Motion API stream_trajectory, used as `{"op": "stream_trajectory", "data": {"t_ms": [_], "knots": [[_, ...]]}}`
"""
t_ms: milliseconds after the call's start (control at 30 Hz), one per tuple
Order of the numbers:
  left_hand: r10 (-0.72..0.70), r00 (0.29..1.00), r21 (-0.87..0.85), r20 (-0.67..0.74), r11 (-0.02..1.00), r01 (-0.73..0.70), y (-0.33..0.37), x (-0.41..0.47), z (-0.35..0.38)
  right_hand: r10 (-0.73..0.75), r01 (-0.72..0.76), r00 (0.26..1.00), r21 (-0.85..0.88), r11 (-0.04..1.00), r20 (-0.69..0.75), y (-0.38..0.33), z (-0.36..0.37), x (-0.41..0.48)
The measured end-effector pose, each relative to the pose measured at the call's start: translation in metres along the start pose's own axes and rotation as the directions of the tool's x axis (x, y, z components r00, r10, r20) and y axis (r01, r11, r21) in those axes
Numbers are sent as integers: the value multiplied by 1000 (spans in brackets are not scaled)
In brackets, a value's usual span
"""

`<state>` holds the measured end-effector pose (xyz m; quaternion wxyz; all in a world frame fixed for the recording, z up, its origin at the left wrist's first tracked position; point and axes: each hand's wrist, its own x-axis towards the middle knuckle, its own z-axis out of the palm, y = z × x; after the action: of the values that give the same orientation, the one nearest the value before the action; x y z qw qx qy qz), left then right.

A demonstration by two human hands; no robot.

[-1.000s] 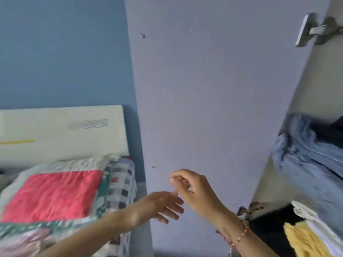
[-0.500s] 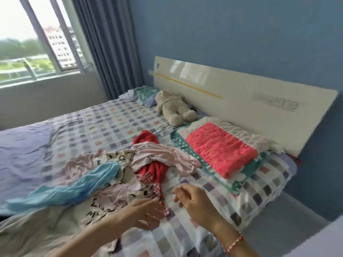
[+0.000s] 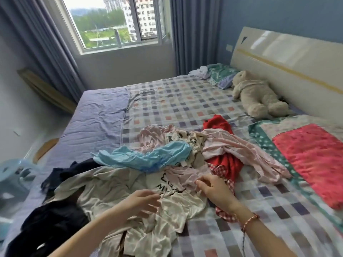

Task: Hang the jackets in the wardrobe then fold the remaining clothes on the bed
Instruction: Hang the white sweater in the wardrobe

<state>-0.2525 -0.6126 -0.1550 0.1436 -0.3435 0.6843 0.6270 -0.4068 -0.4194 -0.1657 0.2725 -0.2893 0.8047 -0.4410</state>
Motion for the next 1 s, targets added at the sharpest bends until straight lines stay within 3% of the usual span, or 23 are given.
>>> {"op": "stream_trajectory", "data": {"t_ms": [200,367,501,634,734,901,1001], "knots": [[-62,995,50,-78,997,66,-24,59,-78,218,-226,972,87,970,91,22,59,90],[-113,980,133,-164,982,136,-43,105,-105,385,-393,918,99,914,95,49,63,140],[-204,953,161,-224,957,243,-67,143,-116,501,-505,860,17,863,94,80,74,177],[-254,925,284,-281,899,333,-100,179,-136,579,-579,780,-78,812,238,105,125,211],[-306,904,318,-300,861,397,-121,189,-150,575,-571,740,-126,811,349,110,166,218],[-355,880,294,-316,845,446,-153,202,-181,479,-438,745,-200,876,464,102,227,237],[-391,864,274,-318,834,479,-172,204,-186,475,-391,686,-271,879,551,100,259,233]]}}
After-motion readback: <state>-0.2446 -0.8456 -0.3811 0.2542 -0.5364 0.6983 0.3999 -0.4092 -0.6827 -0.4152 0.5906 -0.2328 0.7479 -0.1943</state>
